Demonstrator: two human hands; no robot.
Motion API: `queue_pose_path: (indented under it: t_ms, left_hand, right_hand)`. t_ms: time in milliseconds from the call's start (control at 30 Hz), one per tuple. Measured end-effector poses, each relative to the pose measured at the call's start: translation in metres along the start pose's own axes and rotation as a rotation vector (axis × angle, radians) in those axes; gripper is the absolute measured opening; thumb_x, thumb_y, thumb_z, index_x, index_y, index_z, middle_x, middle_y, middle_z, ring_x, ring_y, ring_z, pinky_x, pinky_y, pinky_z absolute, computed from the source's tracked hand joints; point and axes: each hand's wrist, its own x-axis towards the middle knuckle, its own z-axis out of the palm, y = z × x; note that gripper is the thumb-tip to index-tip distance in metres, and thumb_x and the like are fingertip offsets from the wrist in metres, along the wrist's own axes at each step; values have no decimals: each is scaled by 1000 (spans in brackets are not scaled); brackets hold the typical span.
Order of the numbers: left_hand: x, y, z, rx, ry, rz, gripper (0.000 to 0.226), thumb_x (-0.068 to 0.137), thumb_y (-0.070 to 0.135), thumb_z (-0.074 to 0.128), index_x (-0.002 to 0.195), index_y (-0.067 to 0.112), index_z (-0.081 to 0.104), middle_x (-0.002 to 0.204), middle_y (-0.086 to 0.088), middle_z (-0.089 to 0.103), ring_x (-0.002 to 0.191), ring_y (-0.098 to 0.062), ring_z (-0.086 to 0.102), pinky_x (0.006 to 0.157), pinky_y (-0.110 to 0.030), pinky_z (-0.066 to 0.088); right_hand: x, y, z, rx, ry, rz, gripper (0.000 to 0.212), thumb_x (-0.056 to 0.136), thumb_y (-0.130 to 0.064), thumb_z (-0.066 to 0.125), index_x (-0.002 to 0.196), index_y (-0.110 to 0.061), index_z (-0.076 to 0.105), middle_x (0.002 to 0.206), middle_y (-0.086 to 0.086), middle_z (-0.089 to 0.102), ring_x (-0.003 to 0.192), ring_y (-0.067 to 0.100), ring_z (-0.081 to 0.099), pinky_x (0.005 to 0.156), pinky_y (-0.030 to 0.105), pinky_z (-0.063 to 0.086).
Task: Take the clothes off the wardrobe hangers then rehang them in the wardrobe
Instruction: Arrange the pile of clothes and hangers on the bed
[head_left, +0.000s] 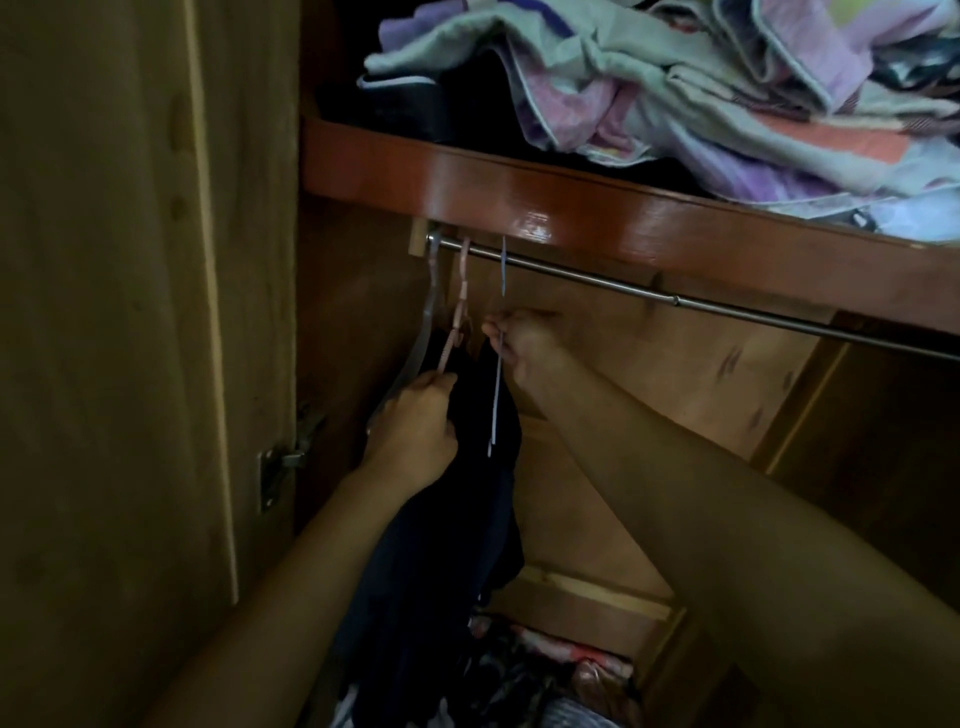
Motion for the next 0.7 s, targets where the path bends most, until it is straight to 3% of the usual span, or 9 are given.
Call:
queue_pose_path:
  t_ms: [100, 167, 267, 333, 400, 467, 533, 600, 700]
  left_hand:
    - [0, 3, -2, -113, 84, -54, 37, 102, 29, 46, 134, 15, 56, 129, -11, 62, 113, -31, 60, 93, -40, 50]
    - [-1, 4, -3, -162, 102, -50, 33, 104, 34, 40, 112, 16, 67, 103, -9, 69, 93, -29, 65, 80, -42, 53]
    - [-2, 4, -4, -180, 108, -71, 45, 105, 42, 30, 75, 19, 55, 73, -1, 59, 69, -22, 58, 66, -38, 47]
    - [-2, 6, -5, -165, 120, -78, 49, 104, 49, 26, 68, 24, 47, 69, 5, 55, 67, -20, 56, 61, -33, 39]
    - [-3, 10, -5, -145, 98, -42, 47, 102, 54, 27, 78, 27, 57, 77, 6, 60, 75, -20, 61, 61, -30, 37]
    - [-4, 13, -3, -115, 65, 0, 42, 101, 53, 36, 108, 23, 65, 102, 0, 68, 94, -24, 64, 70, -29, 44]
    - [-3, 14, -2, -66, 28, 29, 39, 100, 48, 46, 121, 19, 62, 118, -5, 65, 105, -26, 62, 82, -35, 50]
    - [-3, 13, 0, -19, -3, 38, 38, 98, 43, 51, 127, 20, 59, 125, -3, 61, 110, -26, 60, 87, -42, 52]
    - [-2, 9, 1, 32, -25, 16, 46, 96, 32, 59, 140, 24, 50, 141, 0, 52, 123, -25, 54, 95, -45, 50]
  right_hand:
    - [0, 3, 12, 68, -14, 7, 34, 104, -1, 36, 74, -11, 48, 67, 1, 56, 43, 2, 51, 45, 12, 39]
    - [-2, 2, 20, 102, -35, -1, 38, 105, -4, 36, 69, -10, 47, 57, 2, 53, 33, 2, 46, 39, 13, 36]
    - [4, -2, 25, 84, 13, -54, 39, 97, 6, 43, 61, -7, 48, 53, 6, 51, 39, 10, 46, 36, 16, 37]
    - [10, -3, 22, 111, 45, -51, 34, 96, 5, 47, 65, -7, 52, 56, 4, 57, 40, 6, 51, 35, 15, 40]
    - [15, 0, 16, 113, 28, -20, 28, 100, -3, 48, 73, -11, 55, 69, 2, 60, 52, 5, 55, 40, 12, 44]
    - [16, 10, 11, 96, -26, 24, 28, 103, -7, 43, 78, -13, 56, 76, 1, 61, 57, 6, 57, 47, 12, 47]
    - [13, 23, 7, 71, -87, 79, 28, 107, -12, 36, 87, -12, 57, 89, 4, 65, 71, 13, 65, 61, 16, 52]
    - [12, 33, 7, 51, -140, 102, 23, 108, -14, 34, 95, -13, 52, 111, 10, 66, 103, 26, 67, 77, 25, 54]
    - [14, 32, 10, 7, -179, 115, 18, 109, -16, 33, 110, -14, 51, 130, 16, 62, 119, 30, 62, 81, 29, 53]
